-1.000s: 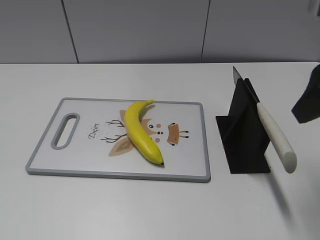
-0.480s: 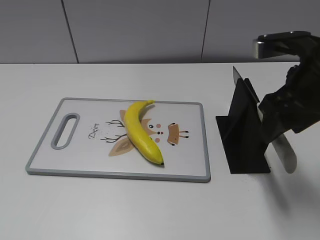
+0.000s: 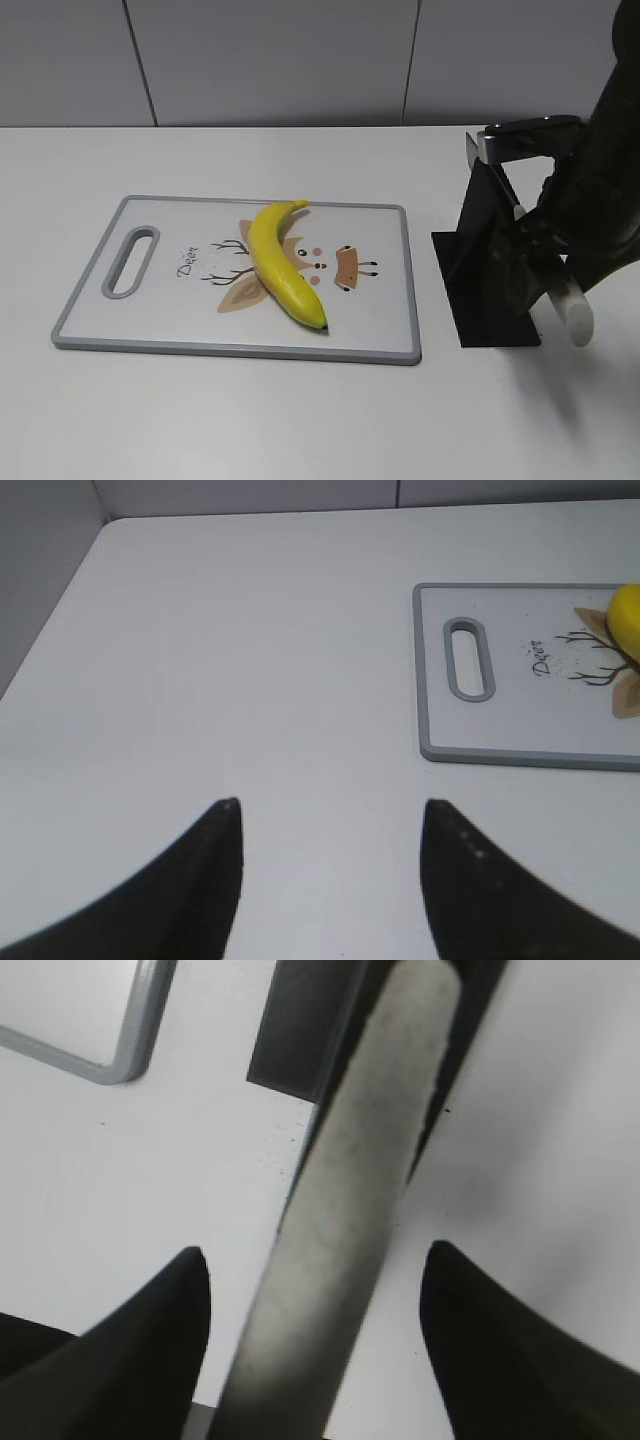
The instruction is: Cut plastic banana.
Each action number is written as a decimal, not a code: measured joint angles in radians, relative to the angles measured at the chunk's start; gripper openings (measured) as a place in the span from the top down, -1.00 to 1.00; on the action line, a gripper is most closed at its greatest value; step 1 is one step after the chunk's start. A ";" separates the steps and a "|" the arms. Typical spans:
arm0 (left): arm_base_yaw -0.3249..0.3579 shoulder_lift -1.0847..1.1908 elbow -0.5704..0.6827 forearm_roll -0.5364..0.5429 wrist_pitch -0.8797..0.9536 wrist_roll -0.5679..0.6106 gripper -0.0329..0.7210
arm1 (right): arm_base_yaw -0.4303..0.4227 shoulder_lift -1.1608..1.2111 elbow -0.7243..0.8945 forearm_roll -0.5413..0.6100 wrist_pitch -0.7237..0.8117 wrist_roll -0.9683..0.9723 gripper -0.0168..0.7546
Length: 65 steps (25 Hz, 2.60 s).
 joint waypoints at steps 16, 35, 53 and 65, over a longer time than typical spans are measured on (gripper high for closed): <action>0.000 0.000 0.000 0.001 0.000 0.000 -0.40 | -0.003 -0.047 -0.001 0.026 0.012 0.044 0.39; 0.000 0.000 0.000 0.004 0.000 0.000 -0.37 | 0.003 -0.323 0.000 -0.037 -0.099 0.052 0.49; 0.000 0.115 -0.036 -0.018 -0.093 0.079 -0.37 | 0.003 -0.288 -0.014 0.143 -0.223 -0.467 0.49; -0.130 0.502 -0.225 -0.077 -0.219 0.247 -0.37 | 0.003 -0.191 -0.104 0.206 -0.163 -0.725 0.49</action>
